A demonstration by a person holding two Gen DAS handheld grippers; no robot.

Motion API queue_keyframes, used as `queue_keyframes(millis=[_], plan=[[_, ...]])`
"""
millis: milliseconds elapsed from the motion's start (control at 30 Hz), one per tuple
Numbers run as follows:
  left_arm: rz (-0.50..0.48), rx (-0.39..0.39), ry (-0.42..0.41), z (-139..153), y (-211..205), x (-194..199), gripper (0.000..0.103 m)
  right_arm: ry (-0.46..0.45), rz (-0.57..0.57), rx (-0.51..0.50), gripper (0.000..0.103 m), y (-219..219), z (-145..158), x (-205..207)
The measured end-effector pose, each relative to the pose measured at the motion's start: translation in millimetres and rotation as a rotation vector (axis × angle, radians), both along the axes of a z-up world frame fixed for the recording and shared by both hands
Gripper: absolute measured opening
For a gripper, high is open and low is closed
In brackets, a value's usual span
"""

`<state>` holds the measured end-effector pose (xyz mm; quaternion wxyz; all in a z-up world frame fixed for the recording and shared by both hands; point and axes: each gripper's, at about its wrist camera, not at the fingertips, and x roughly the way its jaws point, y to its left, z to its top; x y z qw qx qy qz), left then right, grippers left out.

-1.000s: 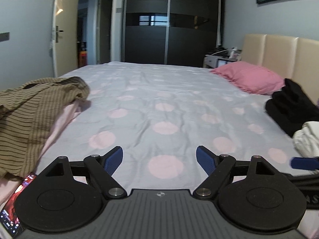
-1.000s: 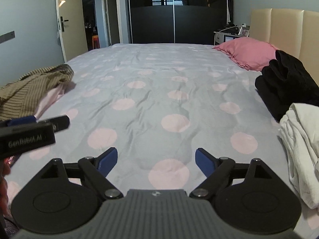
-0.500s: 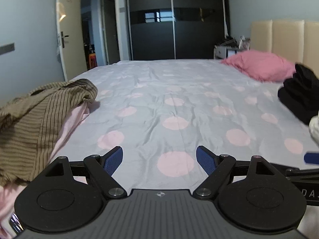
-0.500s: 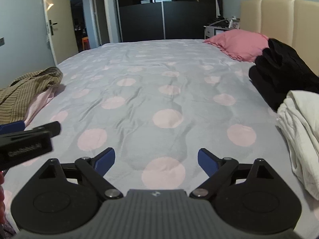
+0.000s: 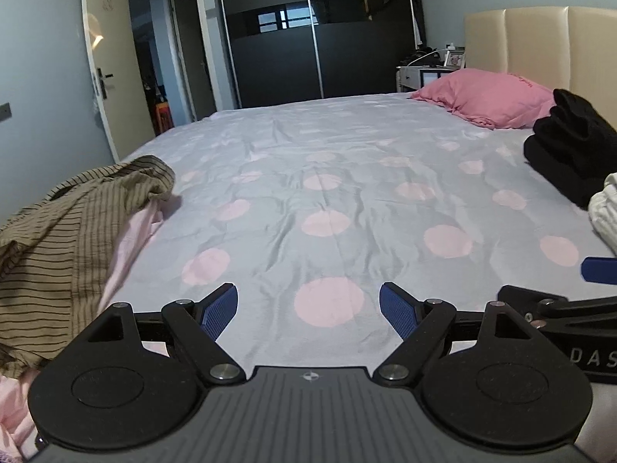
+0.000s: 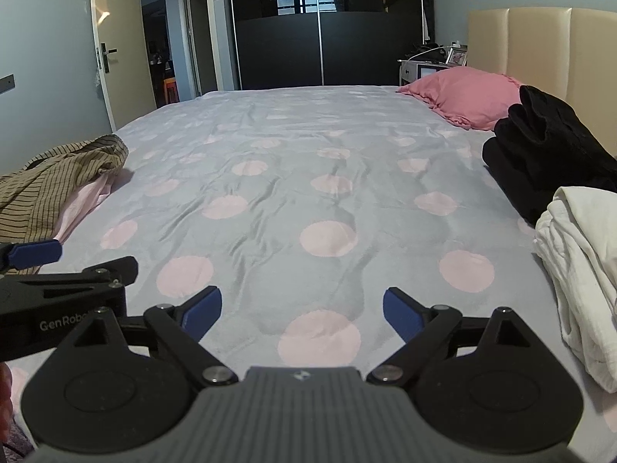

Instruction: Fold clothes

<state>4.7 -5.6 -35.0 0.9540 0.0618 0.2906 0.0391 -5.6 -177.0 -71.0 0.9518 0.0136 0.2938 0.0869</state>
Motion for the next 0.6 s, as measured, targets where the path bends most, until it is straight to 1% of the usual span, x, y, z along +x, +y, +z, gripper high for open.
queue_keyframes(millis=[133,467,600], plan=[[0.009,-0.001,-0.002,0.8,-0.2,0.6,0.081,-0.004,0.011,0.008,0.093,1.1,1.1,-1.3],[0.021,-0.043,0.014,3.6,5.3,2.9,0.081,-0.017,0.008,0.011,0.093,2.6,2.4,-2.7],[0.024,-0.046,0.014,4.3,6.3,3.0,0.081,-0.020,0.007,0.010,0.093,3.0,2.8,-2.4]])
